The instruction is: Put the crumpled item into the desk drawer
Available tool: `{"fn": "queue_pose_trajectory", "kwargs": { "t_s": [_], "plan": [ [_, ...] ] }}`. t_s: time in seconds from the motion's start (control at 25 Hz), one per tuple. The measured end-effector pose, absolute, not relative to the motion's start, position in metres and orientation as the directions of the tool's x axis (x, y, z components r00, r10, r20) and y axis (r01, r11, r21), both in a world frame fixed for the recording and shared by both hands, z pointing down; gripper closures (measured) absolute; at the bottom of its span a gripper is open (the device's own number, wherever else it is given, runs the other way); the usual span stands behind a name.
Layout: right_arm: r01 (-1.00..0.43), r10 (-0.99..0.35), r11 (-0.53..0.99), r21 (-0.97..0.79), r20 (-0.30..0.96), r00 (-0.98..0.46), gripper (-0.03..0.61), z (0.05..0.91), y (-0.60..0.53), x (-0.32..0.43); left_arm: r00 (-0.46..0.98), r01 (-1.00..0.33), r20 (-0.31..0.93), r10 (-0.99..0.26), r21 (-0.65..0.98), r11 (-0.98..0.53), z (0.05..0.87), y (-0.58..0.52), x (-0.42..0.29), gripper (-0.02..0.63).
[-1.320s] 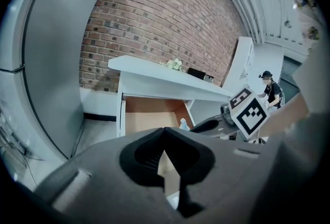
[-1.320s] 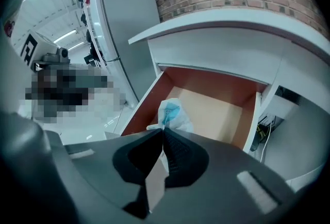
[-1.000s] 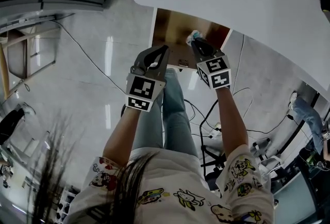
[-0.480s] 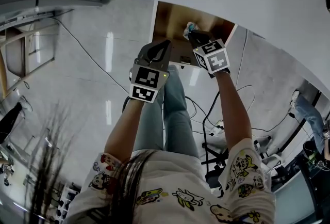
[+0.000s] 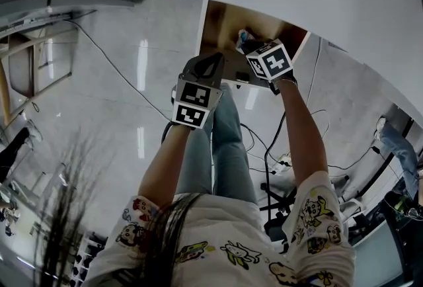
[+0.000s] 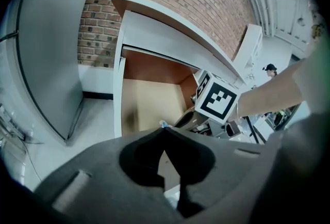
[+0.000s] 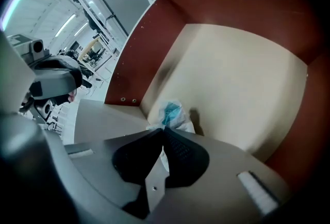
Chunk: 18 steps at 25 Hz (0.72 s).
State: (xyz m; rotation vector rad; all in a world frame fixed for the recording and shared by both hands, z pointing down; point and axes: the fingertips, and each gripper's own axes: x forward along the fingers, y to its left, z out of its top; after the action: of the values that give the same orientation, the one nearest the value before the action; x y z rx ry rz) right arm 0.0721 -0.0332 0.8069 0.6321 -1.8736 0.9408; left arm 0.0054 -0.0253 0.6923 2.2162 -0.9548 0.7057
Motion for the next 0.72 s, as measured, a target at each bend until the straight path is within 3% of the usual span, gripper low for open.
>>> {"fn": "queue_pose_trajectory", "kwargs": {
  "t_s": [0.16,0.36,0.72],
  "plan": [
    [-0.749,0.005,0.547,-0.373,0.897,-0.443,0.548,0.812,-0.027,0.072,0.595,-0.774,0.675,-0.437,0.333,-0.538,0.695,-0.025,0.004,0.615],
    [-0.76,0.024,0.511,-0.402,0.89,-0.455,0.481,0.814,-0.023,0.071,0.597,-0.773,0.668,-0.445,0.33,-0.542,0.693,-0.028,0.002,0.615],
    [-0.78,0.001,0.492,-0.387,0.896,-0.444,0.471,0.8,-0.021,0.077,0.602,-0.771,0.649,-0.465,0.321,-0.55,0.677,-0.04,-0.003,0.615]
  ]
}}
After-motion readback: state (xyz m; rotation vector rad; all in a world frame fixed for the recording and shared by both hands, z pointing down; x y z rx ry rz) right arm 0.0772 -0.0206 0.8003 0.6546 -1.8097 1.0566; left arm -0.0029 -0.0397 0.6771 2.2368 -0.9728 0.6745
